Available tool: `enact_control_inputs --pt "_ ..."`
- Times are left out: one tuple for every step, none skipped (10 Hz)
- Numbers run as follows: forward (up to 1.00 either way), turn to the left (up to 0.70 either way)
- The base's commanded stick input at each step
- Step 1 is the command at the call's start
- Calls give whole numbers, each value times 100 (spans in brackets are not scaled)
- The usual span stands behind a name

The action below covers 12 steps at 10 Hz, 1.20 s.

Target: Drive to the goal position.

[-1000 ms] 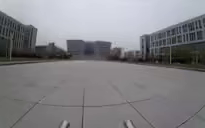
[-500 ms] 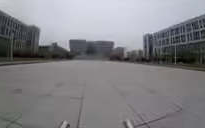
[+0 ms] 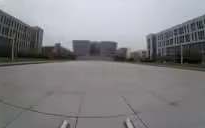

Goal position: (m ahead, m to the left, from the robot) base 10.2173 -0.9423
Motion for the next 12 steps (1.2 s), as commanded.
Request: enact_control_inputs --pt "100 -38" --pt "100 -40" --pt "100 -5" --pt "100 0" --pt "100 0" --pt "100 0" --pt "100 0" --pt "100 0" --pt "100 0" --pt "100 0" --pt "100 -2" --pt "100 -26"
